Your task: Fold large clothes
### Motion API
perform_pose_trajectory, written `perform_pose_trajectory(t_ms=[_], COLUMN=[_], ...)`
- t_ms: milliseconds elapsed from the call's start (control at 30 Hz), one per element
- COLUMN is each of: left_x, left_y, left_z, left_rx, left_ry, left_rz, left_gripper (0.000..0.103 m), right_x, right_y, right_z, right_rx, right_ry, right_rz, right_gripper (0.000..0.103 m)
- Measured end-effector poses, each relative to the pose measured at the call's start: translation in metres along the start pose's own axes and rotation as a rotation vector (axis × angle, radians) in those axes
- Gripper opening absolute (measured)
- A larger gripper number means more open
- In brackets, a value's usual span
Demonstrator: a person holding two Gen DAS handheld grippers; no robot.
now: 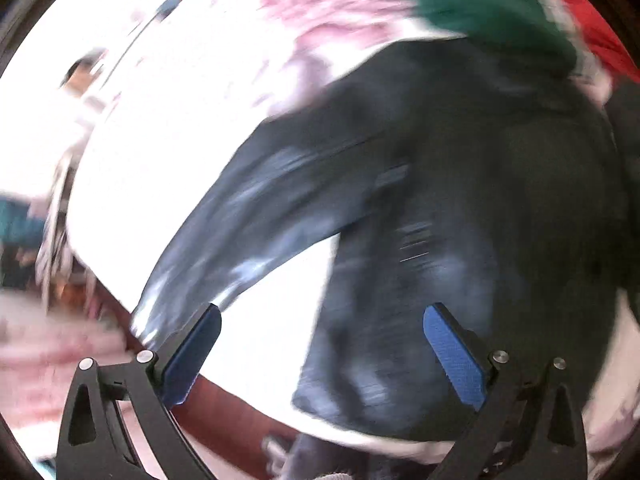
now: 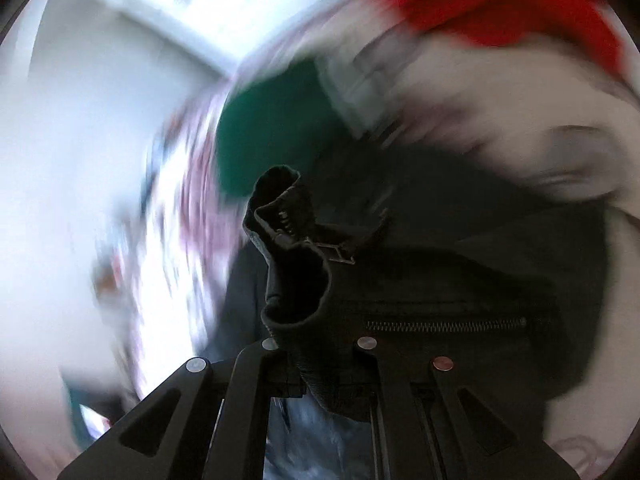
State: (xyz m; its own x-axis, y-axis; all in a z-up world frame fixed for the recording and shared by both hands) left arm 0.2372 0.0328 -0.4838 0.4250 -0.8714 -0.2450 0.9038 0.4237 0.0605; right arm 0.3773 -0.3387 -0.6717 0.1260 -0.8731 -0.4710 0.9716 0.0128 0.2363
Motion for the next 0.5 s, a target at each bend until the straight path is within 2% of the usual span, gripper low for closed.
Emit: perform_pose_trajectory(t_ms=[67,167,267,333,400,433,500], left_x=[-0.04,-0.09,-0.117,-0.123,-0.128,-0.13,-0.134], left_y=[-0.015,-0.036,-0.049,-0.051,-0.05,-0.049,-0.045], left_z=[-0.018,-0.039,-0.051,-0.057,-0.062,-0.063,-0.065], left_rx=[-0.041,-0.096,-0.128,-0.142,-0.148,-0.146,-0.138], left_ry=[0.049,0.091,0.101,0.095,0.09,0.086,0.071], left_rz=[0.068,0.169,0.229,0.249,0.265,0.272,0.287], left_gripper=[0.103,0.103,0.103,0.103,0.103,0.103,0.103], right_x=[-0.05,-0.11,-0.141,-0.145,-0.147,-0.147,-0.147], right_y=[-0.047,-0.115,-0.187,-0.221,-0.244,-0.246,-0.228], right_z=[-0.059,-0.111,-0.133,-0.141,-0.141,-0.138,-0.136], right_rx=[-0.141,-0.28,-0.364,-0.406,-0.409,-0.414,-0.45], right_ry=[-0.03,-0.069,-0.097,-0.139,-0.176,-0.165,-0.121], right_rz=[0.176,0.408,0.6,0.714,0.767,0.759,0.686], right_gripper=[0.007,0.007,0.007,0.008,0.01,0.01,0.011])
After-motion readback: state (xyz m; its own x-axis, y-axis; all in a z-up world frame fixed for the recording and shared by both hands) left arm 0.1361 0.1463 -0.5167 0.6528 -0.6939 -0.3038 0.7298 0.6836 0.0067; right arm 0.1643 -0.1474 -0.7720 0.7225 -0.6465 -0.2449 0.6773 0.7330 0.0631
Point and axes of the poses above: each gripper's, at about its wrist camera, not at the fingertips, and z roughly against the way its jaws point, x to its right, y to its top, the point moved 4 cm from there along -z, roughly the way its jaws point, and after that the axes turned 3 degrees about -x, right-handed, at the moved point
